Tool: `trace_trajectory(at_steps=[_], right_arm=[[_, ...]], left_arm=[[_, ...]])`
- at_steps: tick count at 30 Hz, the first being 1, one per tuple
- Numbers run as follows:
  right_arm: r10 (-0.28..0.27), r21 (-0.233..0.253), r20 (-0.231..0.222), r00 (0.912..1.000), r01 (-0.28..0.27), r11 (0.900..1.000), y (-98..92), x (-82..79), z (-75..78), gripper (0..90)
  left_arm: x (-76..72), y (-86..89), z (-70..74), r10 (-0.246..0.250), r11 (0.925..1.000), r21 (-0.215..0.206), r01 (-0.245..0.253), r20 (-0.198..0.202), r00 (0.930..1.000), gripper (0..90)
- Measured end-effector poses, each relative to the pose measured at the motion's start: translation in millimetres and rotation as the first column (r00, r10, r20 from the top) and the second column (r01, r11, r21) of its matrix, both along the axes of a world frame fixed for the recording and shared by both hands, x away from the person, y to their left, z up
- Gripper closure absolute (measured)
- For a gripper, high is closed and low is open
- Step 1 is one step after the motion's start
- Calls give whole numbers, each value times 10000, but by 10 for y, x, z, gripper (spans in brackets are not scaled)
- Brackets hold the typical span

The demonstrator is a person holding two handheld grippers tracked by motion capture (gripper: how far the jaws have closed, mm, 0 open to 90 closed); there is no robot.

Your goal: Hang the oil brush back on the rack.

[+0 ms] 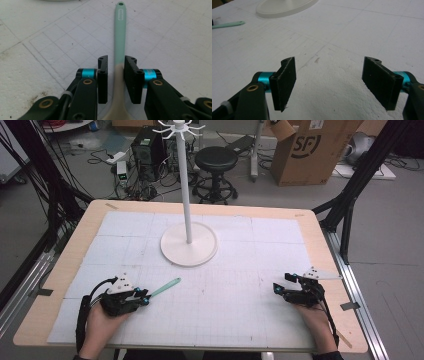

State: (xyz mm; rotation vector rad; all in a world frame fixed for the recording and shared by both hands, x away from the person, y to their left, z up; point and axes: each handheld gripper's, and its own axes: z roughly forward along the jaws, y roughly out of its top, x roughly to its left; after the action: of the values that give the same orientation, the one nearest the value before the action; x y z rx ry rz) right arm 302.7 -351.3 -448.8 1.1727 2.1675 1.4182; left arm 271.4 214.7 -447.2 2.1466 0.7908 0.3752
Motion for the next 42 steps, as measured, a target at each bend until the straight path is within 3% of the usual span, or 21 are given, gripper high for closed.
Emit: trace_trajectory(at_steps=[3, 14, 21, 33, 42], right_arm=[[-1, 3, -22, 10000, 1, 10000, 3, -2, 1, 269], [2, -5, -8, 10000, -2, 10000, 0, 1, 1, 269], [9, -7, 9, 10000, -9, 10000, -2, 3, 0, 269], [12, -3, -22, 10000, -12, 10000, 0, 0, 1, 269], [19, -14, -22, 10000, -19, 10000, 1, 0, 1, 270]], left_arm=[[0, -3, -4, -92, 9999, -57, 91, -38, 10000, 805], [12, -1, 13, -37, 9999, -96, 35, -184, 9998, 821], [11, 31, 76, -92, 9967, -813, 85, -83, 9999, 822], [62, 114, 448, -93, 9786, -2051, 162, 342, 9994, 822], [119, 169, 816, 155, 9699, -2432, 56, 850, 9963, 822]])
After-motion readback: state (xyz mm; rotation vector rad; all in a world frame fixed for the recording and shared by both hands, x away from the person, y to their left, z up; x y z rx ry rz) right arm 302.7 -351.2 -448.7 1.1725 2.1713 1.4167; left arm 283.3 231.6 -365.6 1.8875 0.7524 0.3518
